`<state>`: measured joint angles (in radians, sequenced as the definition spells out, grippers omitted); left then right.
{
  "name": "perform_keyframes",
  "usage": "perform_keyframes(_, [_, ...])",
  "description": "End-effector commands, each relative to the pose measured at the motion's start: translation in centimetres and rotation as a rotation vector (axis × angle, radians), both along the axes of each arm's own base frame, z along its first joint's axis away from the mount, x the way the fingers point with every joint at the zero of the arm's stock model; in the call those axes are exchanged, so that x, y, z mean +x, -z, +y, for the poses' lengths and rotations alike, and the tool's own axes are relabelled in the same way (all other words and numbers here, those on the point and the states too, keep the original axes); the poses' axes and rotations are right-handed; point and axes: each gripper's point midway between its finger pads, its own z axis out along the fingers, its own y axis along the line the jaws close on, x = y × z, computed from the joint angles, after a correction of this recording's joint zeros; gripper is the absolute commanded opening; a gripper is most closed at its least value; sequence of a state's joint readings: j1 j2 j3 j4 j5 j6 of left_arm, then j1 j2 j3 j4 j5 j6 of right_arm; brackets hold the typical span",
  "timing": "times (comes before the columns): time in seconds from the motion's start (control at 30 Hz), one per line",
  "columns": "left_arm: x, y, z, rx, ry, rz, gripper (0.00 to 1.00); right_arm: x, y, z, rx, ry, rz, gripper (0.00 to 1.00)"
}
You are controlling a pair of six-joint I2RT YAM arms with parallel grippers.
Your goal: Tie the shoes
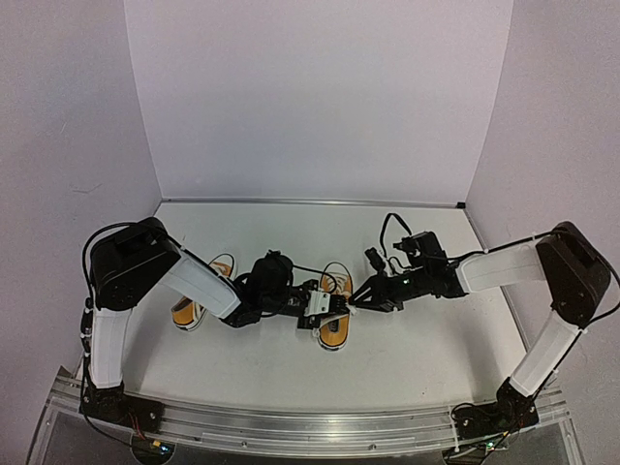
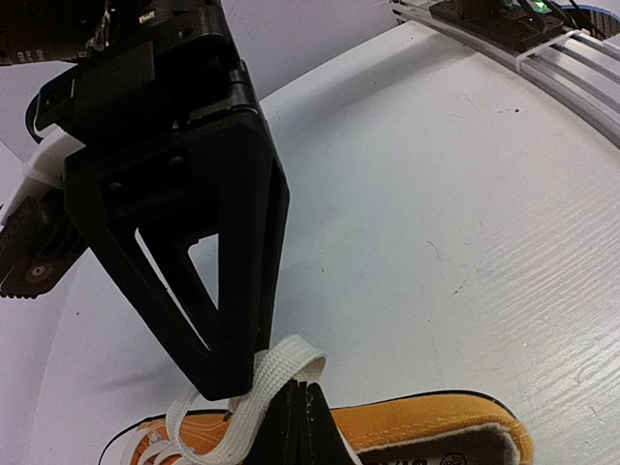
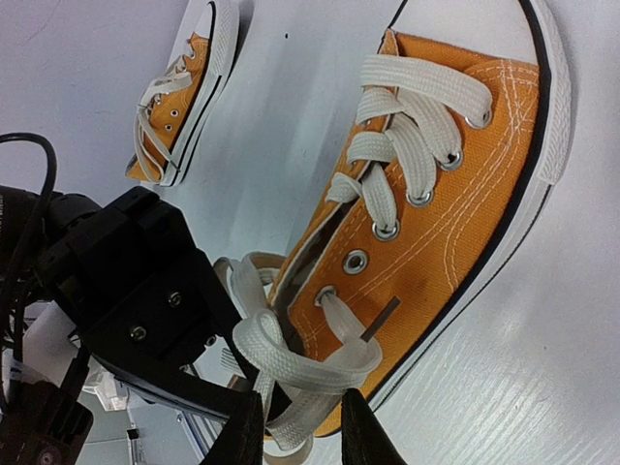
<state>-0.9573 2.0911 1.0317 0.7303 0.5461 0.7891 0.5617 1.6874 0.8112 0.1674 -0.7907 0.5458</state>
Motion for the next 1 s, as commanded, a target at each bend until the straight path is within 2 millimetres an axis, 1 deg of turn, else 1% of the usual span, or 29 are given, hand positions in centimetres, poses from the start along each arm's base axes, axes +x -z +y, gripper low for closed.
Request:
perform_keyframes(0.0, [0.0,-1.0,-0.8,-0.024,0.009,-0.028,0.00,0.8,-0.5,0.8,0.025,0.001,-0.023,0.26])
perform_keyframes(0.07, [0.0,-0.9,-0.9,-0.023,0.010,-0.032,0.00,0.7,-0.5,1.0,0.030,-0.003,-0.020,0.26])
perform_keyframes(0.17, [0.0,-0.9,-0.9,-0.022,0.009,-0.035,0.00,0.7,-0.3,1.2,0.029,-0.006,-0.013,0.32])
perform_keyframes(0.23, [0.0,-0.8,-0.9,-0.021,0.008,-0.035,0.00,0.7,-0.2,1.3,0.029,-0.007,-0.011,0.32])
perform_keyframes(0.3, [0.0,-0.9,-0.9,-0.023,0.010,-0.038,0.00,0.6,-0.3,1.4,0.033,-0.010,-0.013,0.27])
perform_keyframes(0.47, [0.0,-0.7,-0.9,-0.015,0.006,-0.039,0.00,0.6,-1.0,1.6,0.047,-0.018,-0.021,0.06])
perform_keyframes(0.53, [0.1,-0.7,-0.8,-0.010,-0.001,-0.044,0.00,0.6,-1.5,1.5,0.054,-0.016,-0.031,0.00])
perform_keyframes(0.63, [0.3,-0.8,-0.4,0.004,-0.023,-0.053,0.01,0.6,-2.5,1.4,0.064,-0.013,-0.055,0.00])
perform_keyframes(0.67, [0.4,-1.0,-0.2,0.015,-0.037,-0.054,0.03,0.6,-3.0,1.3,0.068,-0.008,-0.068,0.00])
perform_keyframes(0.73, [0.8,-1.6,0.3,0.031,-0.074,-0.040,0.12,0.7,-4.0,1.2,0.071,0.002,-0.098,0.00])
perform_keyframes(0.77, [0.9,-1.7,0.8,0.044,-0.092,-0.030,0.17,0.8,-4.5,1.0,0.070,0.010,-0.112,0.00])
perform_keyframes(0.8, [0.9,-2.5,1.2,0.045,-0.105,-0.022,0.21,0.9,-4.8,0.9,0.065,0.018,-0.124,0.00])
perform_keyframes(0.83, [0.9,-2.6,1.8,0.064,-0.119,0.000,0.24,1.0,-5.0,0.7,0.059,0.023,-0.133,0.00])
perform_keyframes(0.87, [0.9,-3.0,2.3,0.073,-0.133,0.018,0.27,1.0,-5.2,0.7,0.054,0.026,-0.143,0.00])
perform_keyframes(0.9, [0.9,-3.9,2.8,0.070,-0.149,0.032,0.29,1.1,-5.3,0.6,0.048,0.028,-0.151,0.00])
perform_keyframes(0.97, [1.0,-4.7,4.0,0.078,-0.193,0.056,0.32,1.2,-5.4,0.6,0.040,0.026,-0.159,0.00])
